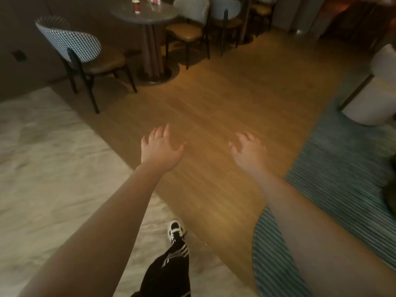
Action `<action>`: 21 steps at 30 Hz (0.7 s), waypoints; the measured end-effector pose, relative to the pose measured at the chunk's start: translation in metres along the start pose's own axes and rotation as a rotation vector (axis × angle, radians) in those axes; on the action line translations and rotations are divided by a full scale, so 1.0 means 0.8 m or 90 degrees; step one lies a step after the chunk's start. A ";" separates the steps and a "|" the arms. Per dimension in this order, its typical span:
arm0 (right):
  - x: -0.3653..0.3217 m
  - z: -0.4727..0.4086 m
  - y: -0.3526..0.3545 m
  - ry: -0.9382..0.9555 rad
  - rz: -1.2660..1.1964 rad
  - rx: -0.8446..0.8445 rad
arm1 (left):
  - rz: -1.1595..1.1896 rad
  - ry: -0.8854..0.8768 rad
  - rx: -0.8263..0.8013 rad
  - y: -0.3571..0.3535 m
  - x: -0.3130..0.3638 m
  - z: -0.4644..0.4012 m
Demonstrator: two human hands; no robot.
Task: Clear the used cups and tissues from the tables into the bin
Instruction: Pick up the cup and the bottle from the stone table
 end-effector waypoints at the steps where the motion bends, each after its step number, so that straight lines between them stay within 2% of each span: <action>1: -0.007 -0.019 -0.008 0.006 -0.001 -0.002 | -0.003 0.011 0.000 -0.001 -0.007 -0.015; 7: -0.072 -0.183 -0.042 0.048 0.006 -0.025 | -0.009 0.034 0.022 -0.003 -0.060 -0.162; 21: -0.213 -0.597 -0.042 0.085 -0.027 -0.041 | 0.012 0.041 0.043 0.053 -0.141 -0.569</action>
Point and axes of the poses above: each hand's wrist, its own z-axis away from the middle knuckle, its own y-axis out of the back of the hand, x = y × z, the point moved 5 cm from there along -z, towards the middle knuckle, and after that the axes turned 14 degrees about z, right-handed, at the moved point
